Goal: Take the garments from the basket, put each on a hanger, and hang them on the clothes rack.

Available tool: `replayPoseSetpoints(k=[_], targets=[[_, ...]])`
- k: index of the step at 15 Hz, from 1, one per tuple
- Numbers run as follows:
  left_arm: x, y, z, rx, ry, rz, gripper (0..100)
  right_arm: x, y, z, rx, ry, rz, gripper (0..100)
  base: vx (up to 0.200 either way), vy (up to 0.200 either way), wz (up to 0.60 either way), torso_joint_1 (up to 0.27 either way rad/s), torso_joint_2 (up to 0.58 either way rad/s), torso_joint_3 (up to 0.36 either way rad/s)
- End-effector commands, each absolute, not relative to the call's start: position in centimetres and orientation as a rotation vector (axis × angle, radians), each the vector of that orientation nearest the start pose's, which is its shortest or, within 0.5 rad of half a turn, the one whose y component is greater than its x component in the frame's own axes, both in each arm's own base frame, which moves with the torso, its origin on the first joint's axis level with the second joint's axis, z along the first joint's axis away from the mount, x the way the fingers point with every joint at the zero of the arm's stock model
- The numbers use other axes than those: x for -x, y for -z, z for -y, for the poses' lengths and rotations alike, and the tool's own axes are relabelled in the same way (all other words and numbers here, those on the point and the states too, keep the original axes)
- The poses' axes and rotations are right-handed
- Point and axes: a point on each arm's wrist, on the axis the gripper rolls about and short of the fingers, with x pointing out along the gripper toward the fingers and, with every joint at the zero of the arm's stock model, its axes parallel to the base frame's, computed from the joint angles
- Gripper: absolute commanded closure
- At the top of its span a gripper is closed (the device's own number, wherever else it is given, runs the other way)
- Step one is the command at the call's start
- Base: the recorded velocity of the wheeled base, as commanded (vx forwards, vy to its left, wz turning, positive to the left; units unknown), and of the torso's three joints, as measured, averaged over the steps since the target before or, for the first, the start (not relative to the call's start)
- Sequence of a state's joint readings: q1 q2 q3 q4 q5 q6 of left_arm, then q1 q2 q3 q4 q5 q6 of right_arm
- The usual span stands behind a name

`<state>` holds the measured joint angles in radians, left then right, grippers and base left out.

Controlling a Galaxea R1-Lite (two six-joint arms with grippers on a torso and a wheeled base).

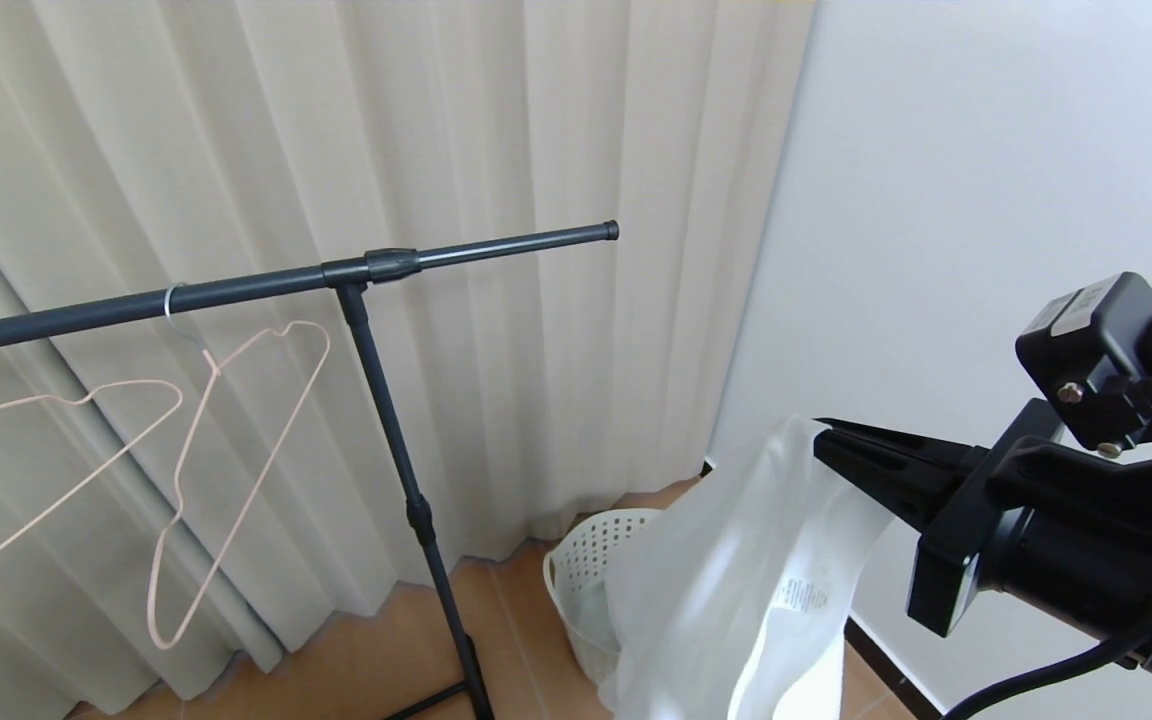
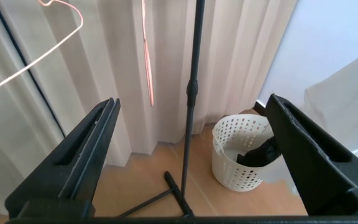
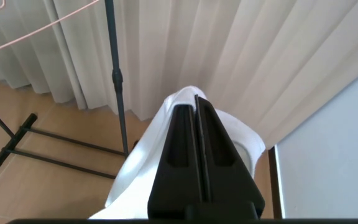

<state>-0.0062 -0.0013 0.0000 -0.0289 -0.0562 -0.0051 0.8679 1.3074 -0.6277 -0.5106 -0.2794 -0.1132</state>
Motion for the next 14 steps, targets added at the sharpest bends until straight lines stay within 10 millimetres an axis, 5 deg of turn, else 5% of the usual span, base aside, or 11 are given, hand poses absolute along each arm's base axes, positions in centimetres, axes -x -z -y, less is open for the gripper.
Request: replayPoseSetpoints(k=[1,7,14], targets=[[2.29,-7.85,0.11,0.005,0.063,0.029,0,-13.76,-22.12,-15.29,0.204,-0.596,-0.112,100,0.000,0.000,0.00,0.163,-0.36,-0.188],[2.29,-7.85,0.11,0.004,0.063,0.029,0,-13.83,-22.08,-15.27,0.222,-0.594,-0.108,100,0.000,0.000,0.00,0.068,-0.15,-0.081],[2.29,-7.85,0.11,0.004,0.063,0.029,0,-13.85,-21.81,-15.11,0.242,-0.589,-0.112,100,0.000,0.000,0.60,0.008,0.00,0.001]])
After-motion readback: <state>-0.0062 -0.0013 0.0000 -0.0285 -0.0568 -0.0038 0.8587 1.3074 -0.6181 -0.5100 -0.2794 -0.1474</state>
